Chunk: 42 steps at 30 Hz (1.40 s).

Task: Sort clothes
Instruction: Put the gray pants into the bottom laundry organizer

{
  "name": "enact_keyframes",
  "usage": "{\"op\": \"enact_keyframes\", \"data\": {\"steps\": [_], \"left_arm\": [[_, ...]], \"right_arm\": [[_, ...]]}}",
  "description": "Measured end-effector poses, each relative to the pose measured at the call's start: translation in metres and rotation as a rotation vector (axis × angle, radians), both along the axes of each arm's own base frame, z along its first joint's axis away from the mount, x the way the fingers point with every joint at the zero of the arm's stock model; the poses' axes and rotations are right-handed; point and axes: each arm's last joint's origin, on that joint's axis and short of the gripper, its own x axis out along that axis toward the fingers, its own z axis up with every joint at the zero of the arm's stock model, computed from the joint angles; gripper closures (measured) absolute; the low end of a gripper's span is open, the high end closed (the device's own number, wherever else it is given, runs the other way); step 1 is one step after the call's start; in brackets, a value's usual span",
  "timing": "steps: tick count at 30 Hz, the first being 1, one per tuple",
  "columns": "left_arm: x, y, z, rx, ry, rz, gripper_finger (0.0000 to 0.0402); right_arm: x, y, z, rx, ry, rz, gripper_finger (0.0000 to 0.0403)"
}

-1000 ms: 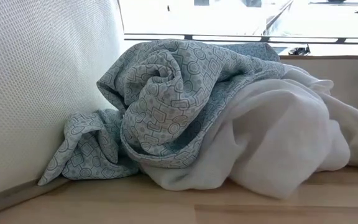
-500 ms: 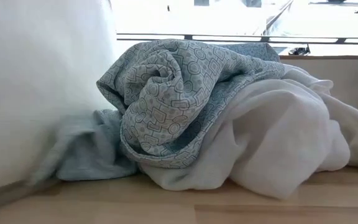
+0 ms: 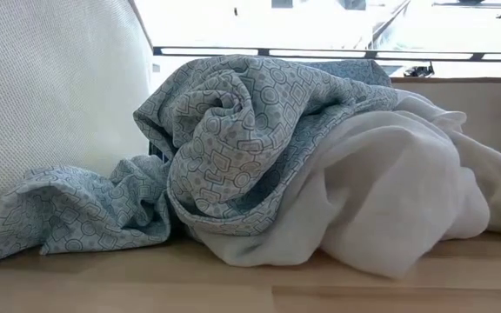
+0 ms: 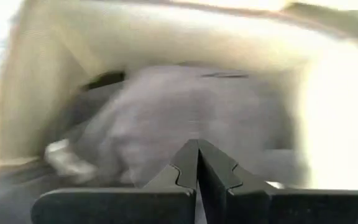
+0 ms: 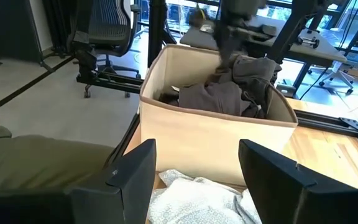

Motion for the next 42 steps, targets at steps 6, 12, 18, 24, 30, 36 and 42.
{"op": "enact_keyframes", "data": {"steps": [6, 12, 18, 24, 30, 36, 42], "left_arm": [[-0.011, 0.008, 0.012, 0.097, 0.021, 0.040, 0.0401], [-0.007, 0.021, 0.018, 0.178, -0.037, 0.174, 0.0401], [0.014, 0.043, 0.016, 0.298, -0.096, 0.304, 0.0401], [0.036, 0.075, 0.013, 0.305, 0.117, 0.292, 0.0401], [0.046, 0.097, 0.010, 0.199, 0.337, 0.094, 0.0401], [0.049, 0.106, 0.009, 0.186, 0.376, 0.020, 0.0401], [0.040, 0.103, 0.013, 0.058, 0.401, -0.088, 0.0401]], "right_arm": [[0.000, 0.000, -0.001, -0.003, 0.005, 0.000, 0.0183], [0.000, 0.000, -0.001, -0.006, 0.004, 0.000, 0.0183], [0.002, -0.001, 0.001, 0.009, -0.011, -0.006, 0.0183], [0.002, 0.000, 0.001, 0.013, -0.005, 0.011, 0.0183], [0.001, 0.000, 0.000, 0.008, 0.001, 0.013, 0.0183], [0.001, 0.000, -0.002, 0.023, 0.018, 0.008, 0.0183], [0.002, 0.000, -0.004, 0.027, 0.034, 0.002, 0.0183]]}}
